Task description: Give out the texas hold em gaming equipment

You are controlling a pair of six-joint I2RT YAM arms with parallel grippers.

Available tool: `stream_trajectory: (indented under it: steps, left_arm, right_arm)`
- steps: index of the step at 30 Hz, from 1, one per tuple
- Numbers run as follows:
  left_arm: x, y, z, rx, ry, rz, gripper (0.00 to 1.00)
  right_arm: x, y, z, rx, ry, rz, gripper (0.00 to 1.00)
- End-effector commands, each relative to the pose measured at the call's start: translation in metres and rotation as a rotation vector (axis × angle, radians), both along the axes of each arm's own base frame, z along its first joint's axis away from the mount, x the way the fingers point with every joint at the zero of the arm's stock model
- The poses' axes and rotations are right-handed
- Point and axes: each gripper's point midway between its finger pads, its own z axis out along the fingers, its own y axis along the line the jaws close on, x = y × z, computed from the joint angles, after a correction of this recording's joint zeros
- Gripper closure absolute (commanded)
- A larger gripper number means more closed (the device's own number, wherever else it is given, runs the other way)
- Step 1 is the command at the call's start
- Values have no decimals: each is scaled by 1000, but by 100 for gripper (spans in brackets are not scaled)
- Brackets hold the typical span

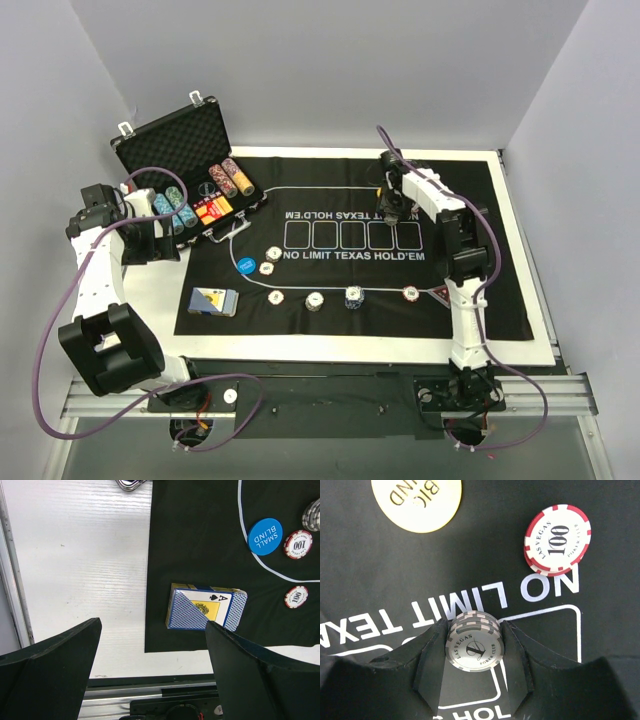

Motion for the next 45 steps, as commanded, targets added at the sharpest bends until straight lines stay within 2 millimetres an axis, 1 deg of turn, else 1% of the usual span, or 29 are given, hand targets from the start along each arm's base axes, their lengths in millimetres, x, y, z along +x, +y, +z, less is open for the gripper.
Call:
stream_trajectory:
  steps: [1,4,6,9,12,13,14,15,16,17,18,19,20,21,24,25,26,27,28,29,30,31,34,35,36,37,38,42,45]
  left_arm:
    - [5,4,7,13,-22,-3,3]
    - [4,5,7,15,-21,-2,3]
    - [5,4,8,13,-22,-3,3]
    - [4,4,8,9,-20,-2,3]
    - [4,3,10,9,-27,-6,3]
    - [4,3,11,9,-29,-6,3]
    - [4,2,13,8,-33,-8,3]
    - [4,2,14,8,-36,-9,3]
    - [4,2,16,8,-39,-8,3]
    - [3,1,17,9,-42,-10,3]
    - [3,1,19,9,-47,-12,3]
    - [3,0,20,9,-49,-11,3]
    - [2,0,21,8,-53,-13,3]
    - [2,-1,22,5,-54,-14,3]
    - [0,-3,23,2,-57,-16,3]
    - [-1,-4,23,-2,-52,-16,3]
    - [-2,-4,22,-1,-49,-17,3]
    - [-3,-4,21,-2,-47,-17,3]
    - [-4,-5,21,-2,-52,-16,3]
    - [-4,-5,21,-3,-54,-14,3]
    - [-4,-6,22,-5,-57,-14,3]
    - [-4,-6,23,-7,-62,-13,3]
    - [-4,-7,25,-11,-65,-9,3]
    - [-4,-8,25,-15,-68,-9,3]
    - [-4,-9,26,-17,-68,-10,3]
    - [-4,-8,27,-16,-71,-10,3]
    - [-4,-9,27,-16,-71,-10,3]
    - [-6,-9,28,-15,-76,-11,3]
    - [-7,-10,28,-12,-79,-15,3]
  right_arm:
    - [14,-11,14,10,-26,-50,66]
    - [17,-14,7,11,-14,-54,63]
    - [19,-13,7,14,-16,-50,57]
    - [18,-10,9,32,-16,-44,42]
    - [12,-7,13,42,-11,-39,33]
    - [12,-6,19,41,-22,-37,31]
    - [7,-6,17,37,-14,-35,30]
    - [6,-4,28,41,-32,-32,30]
    - [-2,-1,30,36,-25,-22,29]
    - [-4,0,43,30,-53,-19,28]
    - [-10,5,46,21,-59,-5,27]
    - [-14,8,64,18,-93,5,27]
    - [-24,19,63,10,-91,37,25]
    - [-33,25,77,-16,-118,68,24]
    - [-54,41,96,-37,-153,131,23]
    - [-68,48,101,-31,-158,156,23]
    - [-73,54,106,-18,-175,173,23]
    - [-88,67,107,-8,-173,216,23]
    - [-94,74,109,-1,-177,242,22]
    - [-109,91,109,13,-169,296,22]
    - [-117,98,108,18,-164,319,22]
    - [-133,118,106,30,-153,381,22]
    - [-164,155,99,39,-125,480,22]
    - [-178,172,93,46,-106,527,21]
    - [-184,179,89,54,-96,531,21]
    - [-197,195,81,59,-77,573,21]
    - [-201,200,72,46,-57,582,21]
    - [-226,228,52,41,-16,644,21]
    - [-233,236,43,42,0,658,21]
